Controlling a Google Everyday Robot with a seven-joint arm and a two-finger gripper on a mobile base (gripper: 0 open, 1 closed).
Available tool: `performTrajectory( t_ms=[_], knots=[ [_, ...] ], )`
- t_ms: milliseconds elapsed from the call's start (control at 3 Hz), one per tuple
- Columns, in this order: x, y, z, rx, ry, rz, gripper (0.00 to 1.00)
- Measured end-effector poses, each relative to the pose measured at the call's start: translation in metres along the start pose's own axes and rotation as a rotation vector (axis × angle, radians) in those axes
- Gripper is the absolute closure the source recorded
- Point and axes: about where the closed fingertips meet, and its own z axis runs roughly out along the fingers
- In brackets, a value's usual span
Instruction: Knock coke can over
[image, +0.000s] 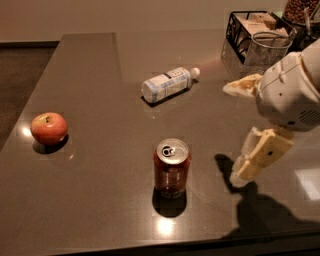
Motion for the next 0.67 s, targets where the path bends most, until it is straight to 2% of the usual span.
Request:
performTrajectory(
  t_ms=[333,667],
  knots=[
    [-0.024,0.020,0.023,-0.030,-0.119,-0.024,0.00],
    [-0.037,0.028,0.047,-0.039,-0.192,-0.011,0.00]
  ],
)
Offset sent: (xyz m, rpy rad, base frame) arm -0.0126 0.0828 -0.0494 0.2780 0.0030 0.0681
